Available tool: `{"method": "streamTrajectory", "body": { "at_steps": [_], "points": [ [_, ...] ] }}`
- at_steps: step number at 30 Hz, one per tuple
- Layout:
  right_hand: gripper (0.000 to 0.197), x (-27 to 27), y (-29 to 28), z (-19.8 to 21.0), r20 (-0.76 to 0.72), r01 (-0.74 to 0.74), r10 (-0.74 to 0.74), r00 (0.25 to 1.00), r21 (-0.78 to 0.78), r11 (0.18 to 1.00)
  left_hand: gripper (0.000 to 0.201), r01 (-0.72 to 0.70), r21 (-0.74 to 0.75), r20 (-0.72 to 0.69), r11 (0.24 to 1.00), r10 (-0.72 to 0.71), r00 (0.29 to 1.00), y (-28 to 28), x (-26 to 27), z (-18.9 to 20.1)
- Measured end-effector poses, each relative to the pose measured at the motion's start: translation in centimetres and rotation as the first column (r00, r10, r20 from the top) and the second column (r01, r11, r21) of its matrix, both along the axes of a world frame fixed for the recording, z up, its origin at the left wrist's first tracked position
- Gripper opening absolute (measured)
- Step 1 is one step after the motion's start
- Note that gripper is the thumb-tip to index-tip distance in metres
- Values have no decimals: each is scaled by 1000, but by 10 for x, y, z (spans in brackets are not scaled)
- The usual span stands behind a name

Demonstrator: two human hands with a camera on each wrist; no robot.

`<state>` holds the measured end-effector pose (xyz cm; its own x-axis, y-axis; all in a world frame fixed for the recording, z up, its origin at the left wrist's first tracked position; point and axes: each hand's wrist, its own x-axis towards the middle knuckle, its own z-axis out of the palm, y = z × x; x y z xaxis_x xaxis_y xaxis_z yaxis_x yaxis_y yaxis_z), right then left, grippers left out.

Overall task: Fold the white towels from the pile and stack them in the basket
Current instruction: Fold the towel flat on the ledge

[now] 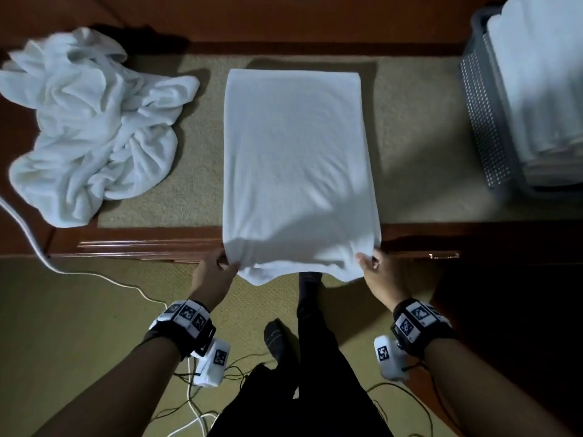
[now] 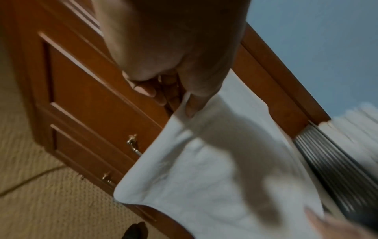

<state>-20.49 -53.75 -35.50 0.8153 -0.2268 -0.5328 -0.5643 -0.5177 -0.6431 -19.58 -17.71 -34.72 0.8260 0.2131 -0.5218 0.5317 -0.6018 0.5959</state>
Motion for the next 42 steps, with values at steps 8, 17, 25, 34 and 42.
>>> {"method": "streamTrajectory", "body": {
  "at_steps": [8, 17, 25, 34, 42],
  "points": [
    [28, -24, -2, -6, 140, 199, -211, 967, 97, 975, 48, -98, -289, 40, 952, 114, 993, 3, -10, 2],
    [21, -32, -2, -46, 128, 313, -312, 941, 10, 950, 76, -85, -390, -119, 917, 41, 992, 8, -34, -48],
    [54, -31, -8, -95, -26, 196, -195, 980, 232, 953, 58, 66, -341, -144, 938, -121, 982, 1, -55, -74],
    [81, -45, 17, -131, -96, 88, -70, 993, 189, 978, 50, -88, -520, -306, 850, -89, 948, -16, -113, -113],
    [120, -165, 58, -94, 231, -413, 481, 846, -287, 864, 52, -473, -654, -431, 590, 223, 874, -51, -179, -73]
  ]
}}
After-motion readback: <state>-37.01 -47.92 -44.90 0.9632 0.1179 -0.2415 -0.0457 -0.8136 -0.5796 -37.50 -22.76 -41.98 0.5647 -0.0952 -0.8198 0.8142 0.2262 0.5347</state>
